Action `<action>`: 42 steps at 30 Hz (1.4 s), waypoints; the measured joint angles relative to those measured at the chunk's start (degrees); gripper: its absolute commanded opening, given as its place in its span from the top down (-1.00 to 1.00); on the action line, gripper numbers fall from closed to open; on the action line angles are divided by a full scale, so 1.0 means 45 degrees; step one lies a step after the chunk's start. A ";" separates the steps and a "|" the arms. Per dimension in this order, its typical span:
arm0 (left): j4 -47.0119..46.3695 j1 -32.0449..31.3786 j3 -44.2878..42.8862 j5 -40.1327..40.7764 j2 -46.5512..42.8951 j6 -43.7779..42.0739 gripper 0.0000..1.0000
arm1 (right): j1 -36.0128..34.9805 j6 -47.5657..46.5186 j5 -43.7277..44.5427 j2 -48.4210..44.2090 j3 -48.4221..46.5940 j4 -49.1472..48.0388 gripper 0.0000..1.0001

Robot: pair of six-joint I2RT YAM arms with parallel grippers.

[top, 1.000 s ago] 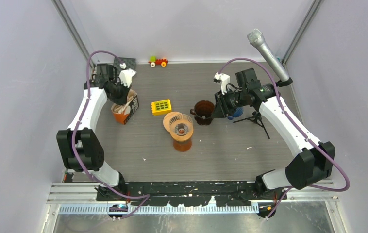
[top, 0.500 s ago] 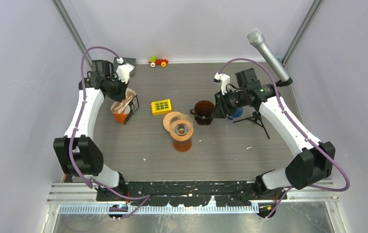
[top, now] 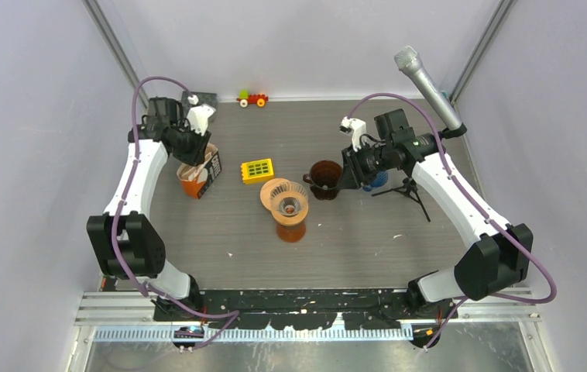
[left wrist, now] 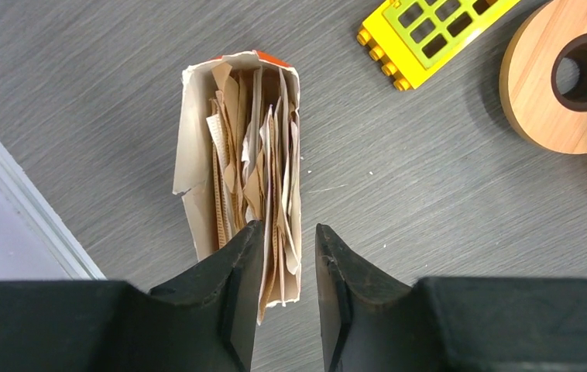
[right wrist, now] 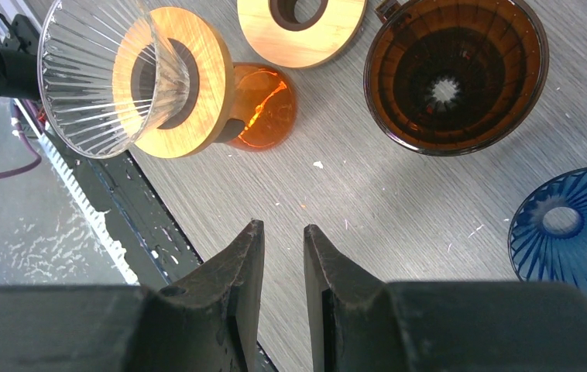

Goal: Place the coffee filter in the dripper
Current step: Pick up the coffee filter from the coffee filter holder.

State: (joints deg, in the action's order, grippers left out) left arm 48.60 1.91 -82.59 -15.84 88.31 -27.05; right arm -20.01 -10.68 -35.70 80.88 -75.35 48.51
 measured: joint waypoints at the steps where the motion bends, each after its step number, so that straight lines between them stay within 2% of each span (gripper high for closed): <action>1: 0.0000 0.0000 0.0039 0.0005 0.0063 0.0000 0.39 | 0.0000 0.0000 0.0000 0.0039 0.0000 -0.0005 0.39; 10: -0.0010 0.0000 0.0306 0.0087 0.0714 -0.0053 0.50 | 0.0000 -0.0010 0.0005 0.0121 -0.0005 0.0010 0.39; 22: -0.0024 0.0000 0.0389 0.0097 0.0738 -0.0078 1.00 | 0.0000 -0.0044 0.0005 0.0121 -0.0005 0.0044 0.38; 42: -0.0427 0.0024 0.0389 0.0121 0.0413 0.0306 1.00 | 0.0000 -0.0044 0.0005 0.0121 -0.0005 0.0092 0.38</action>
State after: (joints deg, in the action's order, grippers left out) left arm 46.68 2.02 -80.84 -15.29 90.17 -25.67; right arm -20.01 -10.87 -35.68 81.43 -75.37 48.93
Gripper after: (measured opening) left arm 0.008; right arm 0.308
